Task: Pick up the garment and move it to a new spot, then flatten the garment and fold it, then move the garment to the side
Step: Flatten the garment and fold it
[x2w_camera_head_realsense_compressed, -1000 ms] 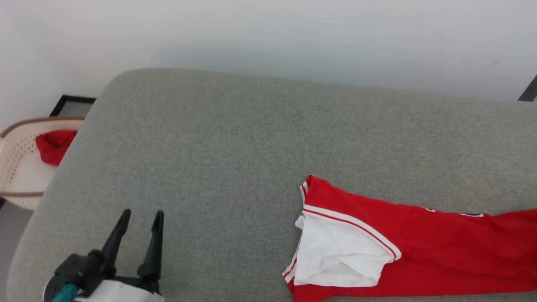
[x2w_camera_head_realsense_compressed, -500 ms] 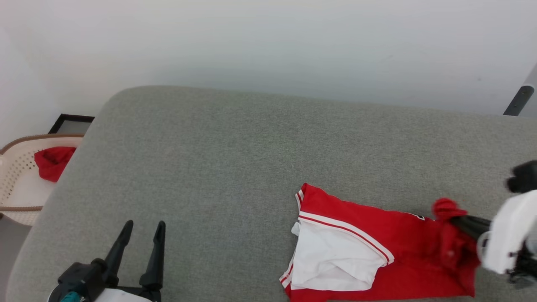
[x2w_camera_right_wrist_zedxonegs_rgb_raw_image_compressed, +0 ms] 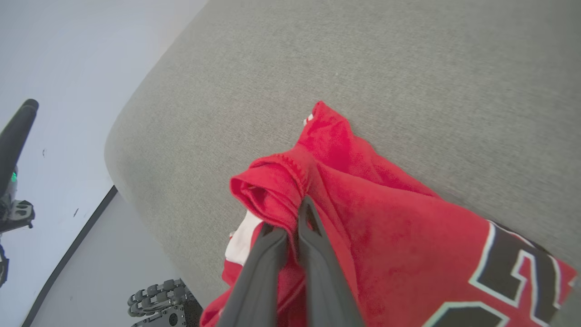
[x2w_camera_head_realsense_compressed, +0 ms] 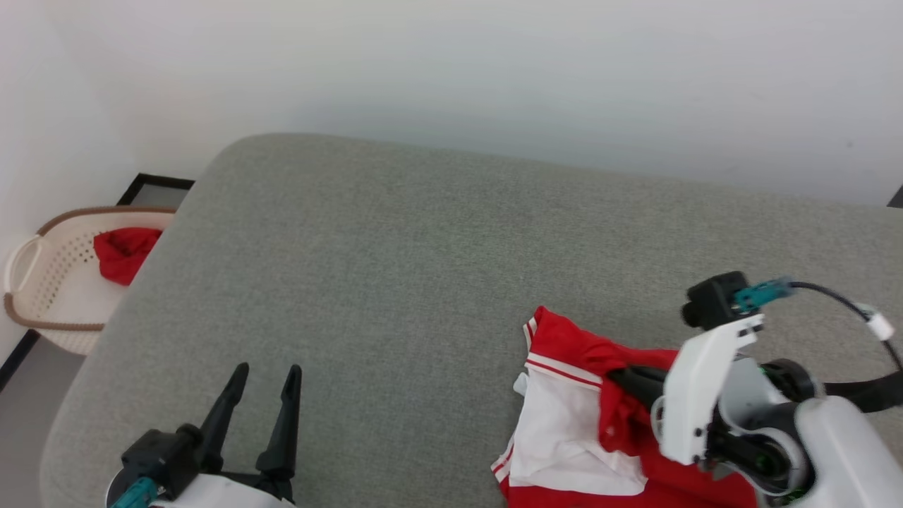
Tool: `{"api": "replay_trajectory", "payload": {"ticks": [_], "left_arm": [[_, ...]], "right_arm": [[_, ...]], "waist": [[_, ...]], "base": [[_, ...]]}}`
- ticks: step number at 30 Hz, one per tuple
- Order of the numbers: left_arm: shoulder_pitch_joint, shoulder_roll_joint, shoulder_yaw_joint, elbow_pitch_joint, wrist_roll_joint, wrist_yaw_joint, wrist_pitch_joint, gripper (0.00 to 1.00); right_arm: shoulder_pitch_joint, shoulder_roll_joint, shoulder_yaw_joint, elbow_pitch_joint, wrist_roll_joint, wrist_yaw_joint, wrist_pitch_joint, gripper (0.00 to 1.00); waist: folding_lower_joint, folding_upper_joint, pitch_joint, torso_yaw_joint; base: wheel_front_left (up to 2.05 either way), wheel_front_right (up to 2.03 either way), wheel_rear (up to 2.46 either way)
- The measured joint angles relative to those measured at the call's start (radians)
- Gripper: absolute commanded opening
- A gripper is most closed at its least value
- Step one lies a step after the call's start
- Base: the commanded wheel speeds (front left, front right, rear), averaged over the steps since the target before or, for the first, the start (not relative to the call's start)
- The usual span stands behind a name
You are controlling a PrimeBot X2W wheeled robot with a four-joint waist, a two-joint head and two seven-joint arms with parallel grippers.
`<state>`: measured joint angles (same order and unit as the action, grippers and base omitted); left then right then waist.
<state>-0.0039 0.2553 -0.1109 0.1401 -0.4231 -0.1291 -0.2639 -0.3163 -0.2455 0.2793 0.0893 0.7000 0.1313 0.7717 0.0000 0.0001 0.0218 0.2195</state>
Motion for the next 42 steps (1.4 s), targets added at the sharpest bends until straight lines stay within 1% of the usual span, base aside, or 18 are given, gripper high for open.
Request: {"api": "replay_trajectory", "payload": {"ticks": [4,11,12,13,14,15,16,21,27,35,42], "left_arm": [[-0.014,-0.006,-0.008,0.005,-0.006,0.000,0.000,1.00],[-0.030,-0.019,-0.014,0.014,-0.008,0.000,0.000,1.00],[-0.031,-0.020,-0.016,0.015,-0.008,0.000,0.000,1.00],[-0.031,-0.021,-0.016,0.016,-0.008,0.000,0.000,1.00],[-0.032,-0.021,-0.015,0.018,-0.009,0.000,0.000,1.00],[-0.032,-0.021,-0.015,0.019,-0.010,0.000,0.000,1.00],[-0.033,-0.021,-0.015,0.019,-0.010,0.000,0.000,1.00],[-0.033,-0.022,-0.009,0.022,-0.015,0.000,0.000,1.00],[-0.028,-0.020,0.009,0.025,-0.011,0.000,0.000,1.00],[-0.009,-0.013,0.030,0.018,0.003,0.000,0.000,1.00],[0.012,-0.009,0.052,0.010,0.021,0.000,0.000,1.00]], "right_arm": [[-0.034,0.029,0.053,0.055,-0.024,0.000,-0.035,0.00],[-0.090,0.047,0.116,0.159,-0.053,0.000,-0.099,0.00],[-0.097,0.049,0.121,0.173,-0.054,0.000,-0.108,0.14],[-0.105,0.048,0.128,0.188,-0.060,0.000,-0.117,0.31],[-0.113,0.046,0.138,0.199,-0.065,0.000,-0.126,0.45],[-0.121,0.045,0.146,0.210,-0.067,0.000,-0.134,0.77],[-0.127,0.045,0.150,0.221,-0.067,0.000,-0.143,1.00],[-0.151,0.039,0.170,0.243,-0.044,0.000,-0.160,1.00],[-0.164,0.010,0.171,0.211,-0.008,0.000,-0.193,1.00],[-0.132,-0.075,0.120,0.126,0.015,0.000,-0.262,1.00],[-0.057,-0.159,0.042,0.058,0.012,0.000,-0.389,1.00]], "waist": [[0.0000,0.0000,0.008,0.015],[0.0000,0.0000,0.023,0.029],[0.0000,-0.0001,0.024,0.030],[0.0000,0.0000,0.025,0.030],[0.0000,0.0000,0.026,0.031],[0.0000,0.0000,0.026,0.031],[0.0000,-0.0001,0.026,0.030],[0.0000,0.0000,0.025,0.025],[0.0000,0.0000,0.018,0.003],[0.0000,0.0000,0.001,-0.047],[0.0000,0.0000,-0.015,-0.098]], "base": [[0.00,0.00,0.00],[0.00,0.00,0.00],[0.00,0.00,0.00],[0.00,0.00,0.00],[0.00,0.00,0.00],[0.00,0.00,0.00],[0.00,0.00,0.00],[0.00,0.00,0.00],[0.00,0.00,0.00],[0.00,0.00,0.00],[0.00,0.00,0.00]]}}
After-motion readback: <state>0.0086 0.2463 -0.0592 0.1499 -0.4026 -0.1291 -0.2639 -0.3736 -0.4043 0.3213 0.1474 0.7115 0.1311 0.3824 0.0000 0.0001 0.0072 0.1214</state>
